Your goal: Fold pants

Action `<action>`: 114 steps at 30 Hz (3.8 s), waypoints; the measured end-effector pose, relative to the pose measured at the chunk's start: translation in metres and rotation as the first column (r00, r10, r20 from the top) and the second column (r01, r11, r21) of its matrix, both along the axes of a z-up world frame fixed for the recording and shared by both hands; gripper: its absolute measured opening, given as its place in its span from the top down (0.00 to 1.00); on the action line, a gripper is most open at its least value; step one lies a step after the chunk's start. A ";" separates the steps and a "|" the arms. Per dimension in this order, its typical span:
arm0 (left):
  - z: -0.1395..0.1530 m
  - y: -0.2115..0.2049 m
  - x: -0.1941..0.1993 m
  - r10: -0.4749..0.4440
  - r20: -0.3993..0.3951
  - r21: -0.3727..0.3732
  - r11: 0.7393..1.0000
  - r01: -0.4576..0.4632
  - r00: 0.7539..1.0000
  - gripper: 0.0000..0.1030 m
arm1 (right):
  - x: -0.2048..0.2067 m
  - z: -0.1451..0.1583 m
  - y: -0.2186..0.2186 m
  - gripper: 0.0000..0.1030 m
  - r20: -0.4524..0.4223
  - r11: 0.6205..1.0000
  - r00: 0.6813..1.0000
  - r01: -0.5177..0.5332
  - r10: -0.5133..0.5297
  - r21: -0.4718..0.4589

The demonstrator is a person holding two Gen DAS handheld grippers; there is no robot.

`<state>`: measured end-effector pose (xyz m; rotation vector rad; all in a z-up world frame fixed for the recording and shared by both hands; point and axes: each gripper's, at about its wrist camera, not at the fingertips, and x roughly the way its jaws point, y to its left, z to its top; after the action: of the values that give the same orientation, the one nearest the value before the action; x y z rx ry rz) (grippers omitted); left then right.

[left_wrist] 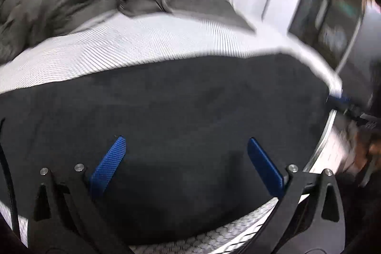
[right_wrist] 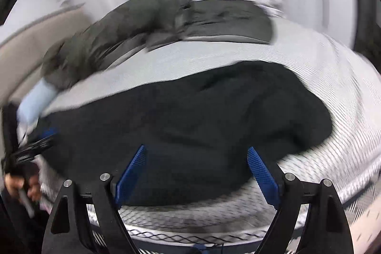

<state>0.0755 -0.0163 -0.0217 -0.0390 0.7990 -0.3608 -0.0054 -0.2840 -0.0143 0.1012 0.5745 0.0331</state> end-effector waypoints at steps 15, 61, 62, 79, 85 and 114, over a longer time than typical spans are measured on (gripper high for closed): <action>-0.030 0.012 0.001 0.064 -0.092 0.038 0.997 -0.061 0.994 0.02 | 0.085 -0.035 0.034 0.15 -0.152 0.946 0.985 0.027 -0.080 -0.322; 0.016 0.062 -0.007 0.270 0.041 -0.201 0.945 -0.257 0.962 0.02 | 0.134 0.025 0.114 0.18 -0.165 0.922 0.924 -0.367 0.346 -0.121; 0.013 0.073 -0.007 0.301 0.019 -0.219 0.932 -0.290 0.953 0.02 | 0.145 0.027 0.122 0.18 -0.171 0.912 0.914 -0.390 0.368 -0.125; 0.007 0.102 -0.003 0.341 -0.019 -0.227 0.914 -0.337 0.940 0.02 | 0.240 -0.006 0.161 0.98 -0.430 0.749 0.809 -0.560 0.402 -0.353; 0.008 0.102 -0.005 0.352 -0.011 -0.221 0.912 -0.345 0.936 0.02 | 0.241 0.026 0.148 0.99 -0.276 0.812 0.898 -0.431 0.343 -0.393; -0.006 -0.015 -0.006 0.026 0.030 0.022 0.999 -0.027 0.999 0.02 | 0.021 0.009 0.046 0.27 0.015 0.980 0.998 -0.052 0.056 -0.192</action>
<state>0.0692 -0.0314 -0.0274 -0.0227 0.7720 -0.3266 0.0152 -0.2376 -0.0055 -0.1026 0.5569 0.0316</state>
